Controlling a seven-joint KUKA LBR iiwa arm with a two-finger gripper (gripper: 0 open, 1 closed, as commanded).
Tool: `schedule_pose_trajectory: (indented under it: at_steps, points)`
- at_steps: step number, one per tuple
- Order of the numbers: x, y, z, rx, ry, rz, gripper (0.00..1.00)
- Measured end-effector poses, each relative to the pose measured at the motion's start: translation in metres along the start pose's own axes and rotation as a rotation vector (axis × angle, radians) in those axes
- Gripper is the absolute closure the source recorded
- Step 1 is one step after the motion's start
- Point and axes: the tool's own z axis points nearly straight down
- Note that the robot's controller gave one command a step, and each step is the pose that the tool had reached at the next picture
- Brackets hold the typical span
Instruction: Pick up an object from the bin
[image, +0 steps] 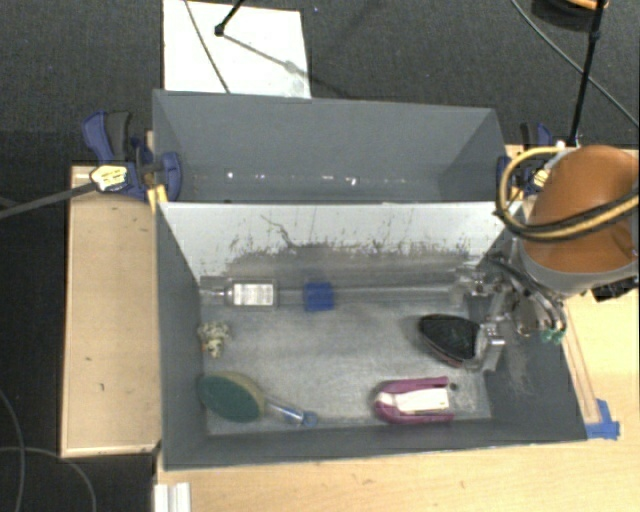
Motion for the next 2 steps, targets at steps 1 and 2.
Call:
schedule_pose_trajectory:
  at_steps: [1, 2]
  points:
    - [-0.056, -0.016, 0.107, -0.002, 0.003, 0.054, 0.0]
    - [-0.045, -0.051, 0.089, -0.015, -0.003, -0.617, 0.0]
